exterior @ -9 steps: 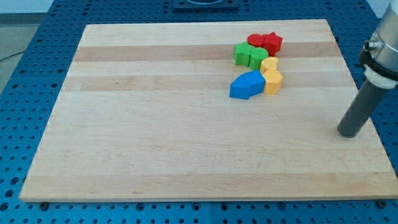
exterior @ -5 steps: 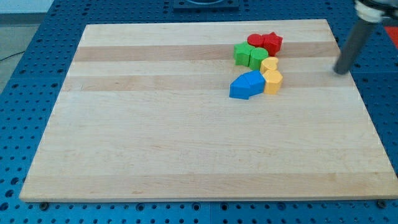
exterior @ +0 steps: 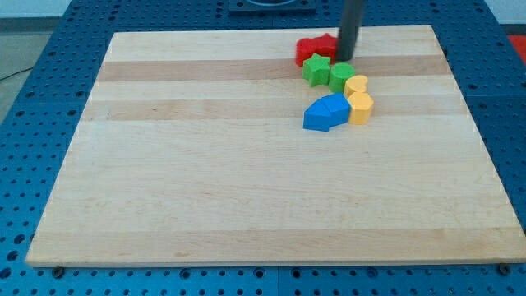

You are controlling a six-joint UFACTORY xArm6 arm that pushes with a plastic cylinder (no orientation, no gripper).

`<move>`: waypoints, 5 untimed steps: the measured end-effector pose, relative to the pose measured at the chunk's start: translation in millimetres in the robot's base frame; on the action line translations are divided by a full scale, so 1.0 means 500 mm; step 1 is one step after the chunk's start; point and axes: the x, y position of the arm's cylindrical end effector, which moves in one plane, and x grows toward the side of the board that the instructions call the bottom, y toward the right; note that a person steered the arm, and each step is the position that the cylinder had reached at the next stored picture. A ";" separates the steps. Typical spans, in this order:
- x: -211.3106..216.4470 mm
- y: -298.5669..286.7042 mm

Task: Move the red circle to the left of the blue triangle

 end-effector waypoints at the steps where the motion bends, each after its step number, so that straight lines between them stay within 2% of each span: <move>1: 0.000 -0.090; 3: -0.099 -0.088; 5: -0.076 -0.254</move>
